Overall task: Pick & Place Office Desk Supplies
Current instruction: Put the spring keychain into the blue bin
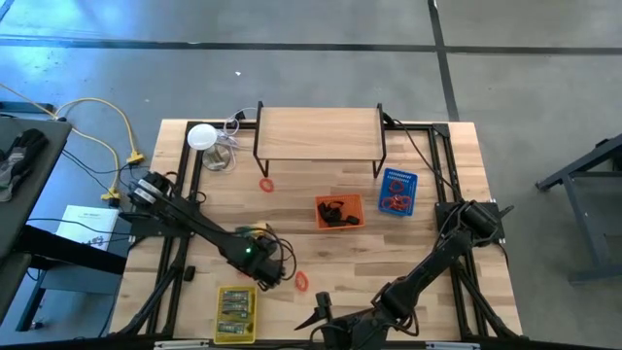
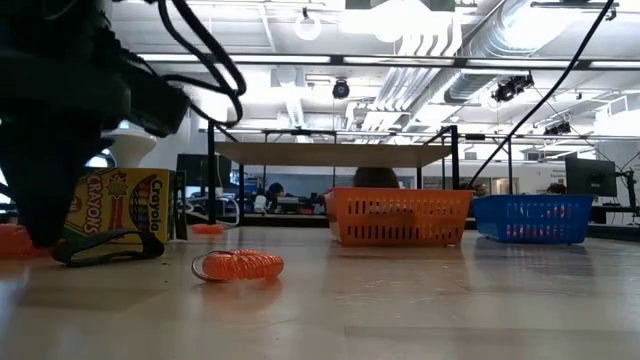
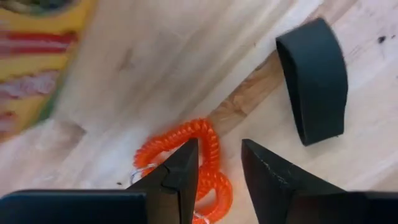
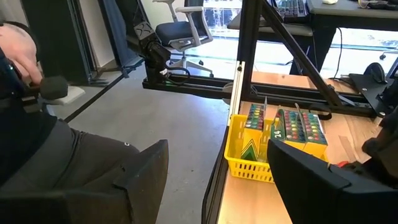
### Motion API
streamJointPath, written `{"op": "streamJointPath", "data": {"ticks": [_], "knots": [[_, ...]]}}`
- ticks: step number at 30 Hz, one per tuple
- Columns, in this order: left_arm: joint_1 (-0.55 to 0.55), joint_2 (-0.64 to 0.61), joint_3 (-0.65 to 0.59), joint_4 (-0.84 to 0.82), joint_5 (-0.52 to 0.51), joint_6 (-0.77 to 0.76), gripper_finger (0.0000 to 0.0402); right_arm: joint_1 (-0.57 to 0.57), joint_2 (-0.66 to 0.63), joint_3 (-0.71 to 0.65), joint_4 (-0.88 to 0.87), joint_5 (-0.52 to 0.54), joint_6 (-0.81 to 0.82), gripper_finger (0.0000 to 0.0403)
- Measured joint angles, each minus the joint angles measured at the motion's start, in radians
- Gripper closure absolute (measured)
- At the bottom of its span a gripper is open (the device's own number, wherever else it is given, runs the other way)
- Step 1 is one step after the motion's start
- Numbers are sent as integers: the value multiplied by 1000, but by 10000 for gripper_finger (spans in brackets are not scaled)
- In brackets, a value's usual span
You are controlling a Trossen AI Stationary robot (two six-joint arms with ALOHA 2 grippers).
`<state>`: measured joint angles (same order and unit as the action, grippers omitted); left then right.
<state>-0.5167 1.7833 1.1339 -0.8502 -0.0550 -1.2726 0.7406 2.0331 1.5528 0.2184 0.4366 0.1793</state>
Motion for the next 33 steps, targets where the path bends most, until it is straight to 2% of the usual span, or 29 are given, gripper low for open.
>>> {"op": "streamJointPath", "data": {"ticks": [18, 22, 27, 33], "knots": [[0, 11, -31, 11, -1, 36, 288, 0, 0, 0, -5, -2, 9, 143], [-4, 10, -35, 32, -1, 72, 316, 0, 0, 0, -5, -2, 9, 143], [-5, 11, -37, 37, -3, 130, 386, 0, 0, 0, -5, -2, 8, 143], [-5, -3, -27, 31, -25, 193, 397, 0, 0, 0, -5, -2, 6, 143]]}}
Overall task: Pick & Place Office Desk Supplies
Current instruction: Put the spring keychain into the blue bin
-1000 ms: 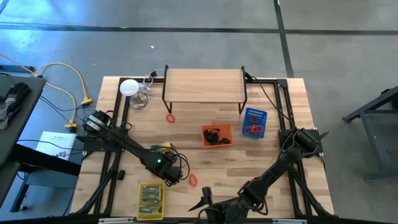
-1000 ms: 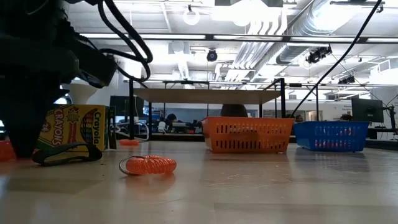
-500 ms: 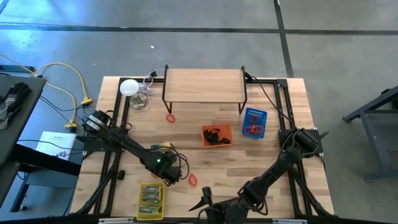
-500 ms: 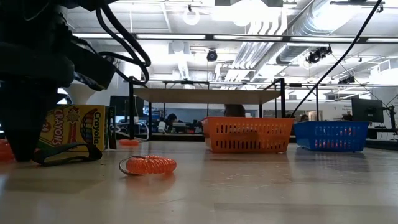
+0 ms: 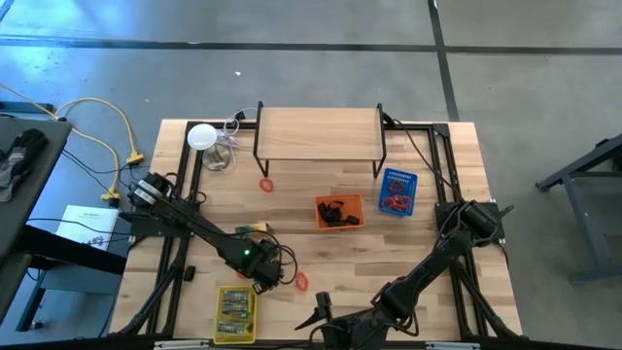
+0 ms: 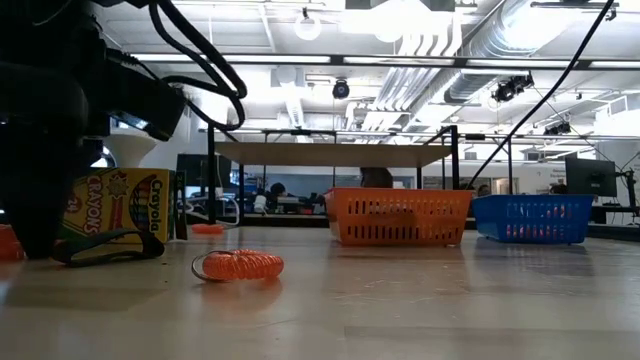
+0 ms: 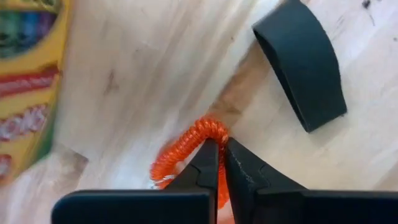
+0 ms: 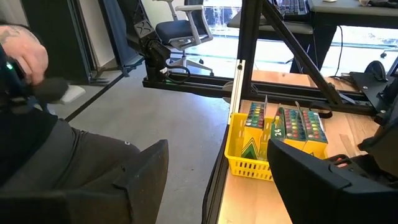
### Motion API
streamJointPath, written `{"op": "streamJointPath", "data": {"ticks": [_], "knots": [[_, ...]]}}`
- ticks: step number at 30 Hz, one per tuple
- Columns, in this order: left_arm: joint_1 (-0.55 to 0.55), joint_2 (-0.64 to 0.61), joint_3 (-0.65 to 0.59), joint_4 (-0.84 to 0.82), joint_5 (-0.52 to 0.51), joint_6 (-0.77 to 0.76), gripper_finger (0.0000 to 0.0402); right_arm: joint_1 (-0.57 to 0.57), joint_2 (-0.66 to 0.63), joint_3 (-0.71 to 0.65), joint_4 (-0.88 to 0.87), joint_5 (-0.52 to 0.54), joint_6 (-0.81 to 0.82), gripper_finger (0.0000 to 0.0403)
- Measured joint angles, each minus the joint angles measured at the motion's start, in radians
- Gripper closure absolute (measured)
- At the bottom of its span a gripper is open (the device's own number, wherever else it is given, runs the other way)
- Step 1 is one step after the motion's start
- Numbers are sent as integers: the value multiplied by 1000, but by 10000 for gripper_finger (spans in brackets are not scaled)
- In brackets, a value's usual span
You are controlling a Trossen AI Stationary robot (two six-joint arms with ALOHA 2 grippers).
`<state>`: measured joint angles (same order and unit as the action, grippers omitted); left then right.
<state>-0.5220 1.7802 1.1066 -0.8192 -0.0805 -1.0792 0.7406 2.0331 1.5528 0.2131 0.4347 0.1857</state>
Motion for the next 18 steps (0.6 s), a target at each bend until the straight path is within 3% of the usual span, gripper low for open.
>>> {"op": "streamJointPath", "data": {"ticks": [11, 18], "knots": [[-63, -194, 73, 12, -65, 71, 399, -1, 0, 0, -35, -56, -17, 143], [-184, -300, 77, 389, -76, 233, 400, -1, 0, 0, -90, 43, -61, 143]]}}
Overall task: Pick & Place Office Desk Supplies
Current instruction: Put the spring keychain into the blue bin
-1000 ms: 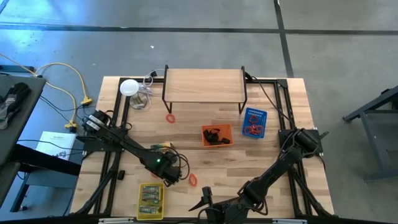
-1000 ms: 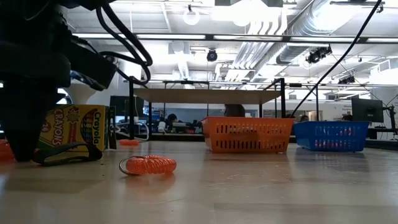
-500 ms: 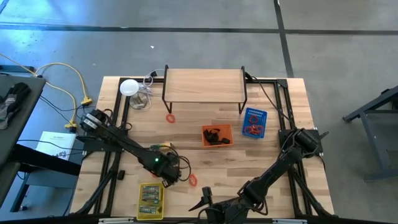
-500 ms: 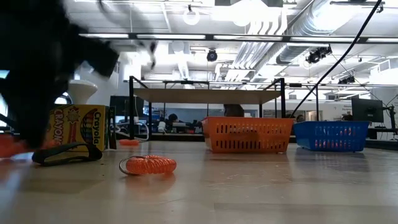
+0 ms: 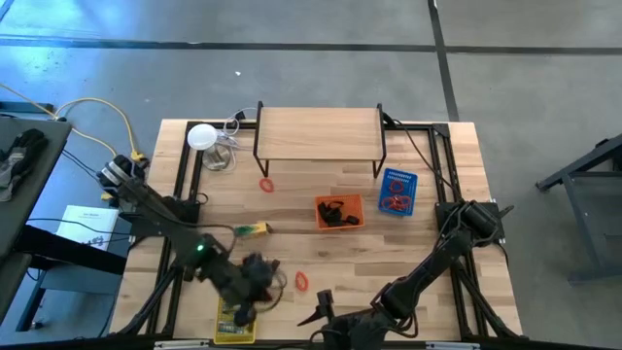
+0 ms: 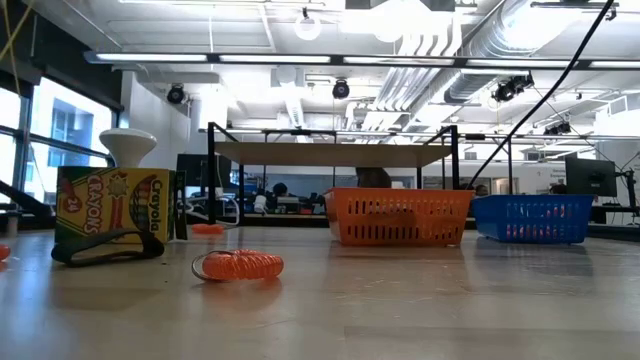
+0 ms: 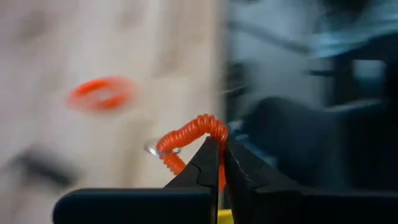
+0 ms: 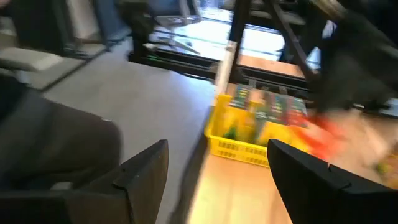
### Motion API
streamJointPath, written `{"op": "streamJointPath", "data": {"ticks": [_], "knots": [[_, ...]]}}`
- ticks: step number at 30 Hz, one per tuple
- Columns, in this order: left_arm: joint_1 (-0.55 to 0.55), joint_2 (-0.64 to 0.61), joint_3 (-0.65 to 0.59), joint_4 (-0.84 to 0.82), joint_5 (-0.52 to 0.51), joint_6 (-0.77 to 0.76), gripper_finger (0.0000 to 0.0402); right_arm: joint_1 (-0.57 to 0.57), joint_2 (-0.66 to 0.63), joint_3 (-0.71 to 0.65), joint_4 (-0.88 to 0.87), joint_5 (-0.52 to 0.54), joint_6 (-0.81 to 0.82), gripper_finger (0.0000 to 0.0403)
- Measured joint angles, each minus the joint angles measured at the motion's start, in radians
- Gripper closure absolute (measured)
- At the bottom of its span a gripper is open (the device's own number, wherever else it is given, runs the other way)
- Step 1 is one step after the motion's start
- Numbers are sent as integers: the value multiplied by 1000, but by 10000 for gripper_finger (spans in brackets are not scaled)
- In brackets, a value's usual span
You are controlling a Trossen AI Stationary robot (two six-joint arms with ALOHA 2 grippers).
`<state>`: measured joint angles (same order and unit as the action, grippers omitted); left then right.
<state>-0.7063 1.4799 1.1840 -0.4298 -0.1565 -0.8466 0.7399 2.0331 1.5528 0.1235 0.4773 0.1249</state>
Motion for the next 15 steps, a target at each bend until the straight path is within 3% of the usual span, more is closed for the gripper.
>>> {"op": "streamJointPath", "data": {"ticks": [6, 12, 15], "knots": [[-68, 56, 0, 266, 75, 95, 400, -8, 0, 0, 25, 54, 1, 143], [-63, 128, -1, 408, 96, 126, 400, -34, 45, 1, 124, -75, -9, 143], [-50, 131, -1, 413, 126, 144, 400, -44, 67, 0, 136, -84, -22, 143]]}}
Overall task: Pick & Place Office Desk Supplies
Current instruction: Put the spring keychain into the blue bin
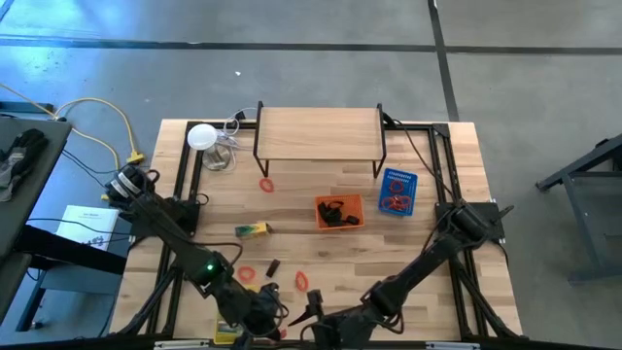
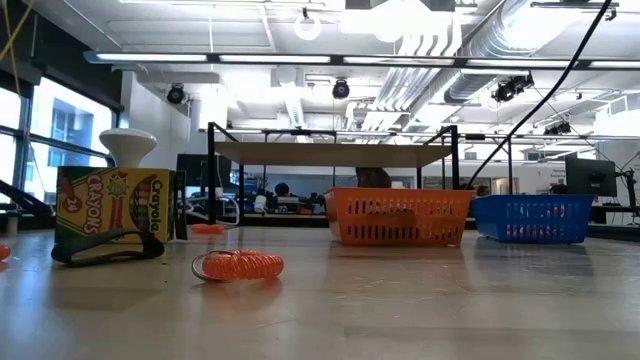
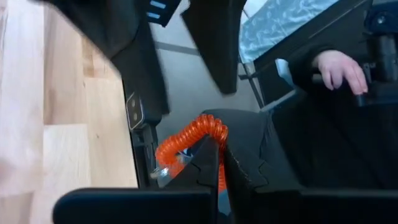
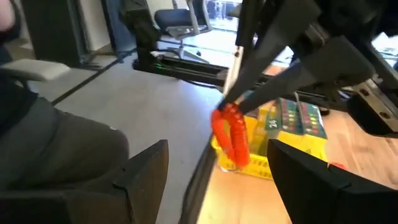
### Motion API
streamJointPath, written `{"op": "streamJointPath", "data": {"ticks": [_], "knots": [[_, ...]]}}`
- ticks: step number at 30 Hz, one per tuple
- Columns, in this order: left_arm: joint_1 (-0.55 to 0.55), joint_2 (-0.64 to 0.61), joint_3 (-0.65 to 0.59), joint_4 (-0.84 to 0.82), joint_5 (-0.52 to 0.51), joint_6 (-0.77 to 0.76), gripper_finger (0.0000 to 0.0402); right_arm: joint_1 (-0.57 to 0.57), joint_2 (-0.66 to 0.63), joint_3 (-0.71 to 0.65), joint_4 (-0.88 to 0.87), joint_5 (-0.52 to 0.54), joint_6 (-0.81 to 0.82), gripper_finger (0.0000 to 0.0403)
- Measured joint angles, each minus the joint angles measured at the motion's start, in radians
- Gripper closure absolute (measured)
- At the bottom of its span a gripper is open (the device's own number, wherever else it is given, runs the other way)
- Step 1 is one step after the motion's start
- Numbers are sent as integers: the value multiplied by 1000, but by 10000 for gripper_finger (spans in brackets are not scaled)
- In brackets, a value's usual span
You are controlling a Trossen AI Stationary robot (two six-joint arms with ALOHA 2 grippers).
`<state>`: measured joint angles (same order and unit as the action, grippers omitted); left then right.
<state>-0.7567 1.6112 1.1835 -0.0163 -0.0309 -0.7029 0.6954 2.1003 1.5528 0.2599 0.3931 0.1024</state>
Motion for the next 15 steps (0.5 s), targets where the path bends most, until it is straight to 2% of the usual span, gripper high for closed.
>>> {"op": "streamJointPath", "data": {"ticks": [4, 11, 15], "knots": [[5, 0, 0, 9, 7, 9, 399, -13, 1, 0, 2, 53, -1, 143], [10, 0, 0, 19, 30, 45, 398, -38, 1, 0, 6, -64, 27, 143], [10, 0, 0, 42, 29, 67, 397, -48, 1, 0, 7, -86, 54, 147]]}}
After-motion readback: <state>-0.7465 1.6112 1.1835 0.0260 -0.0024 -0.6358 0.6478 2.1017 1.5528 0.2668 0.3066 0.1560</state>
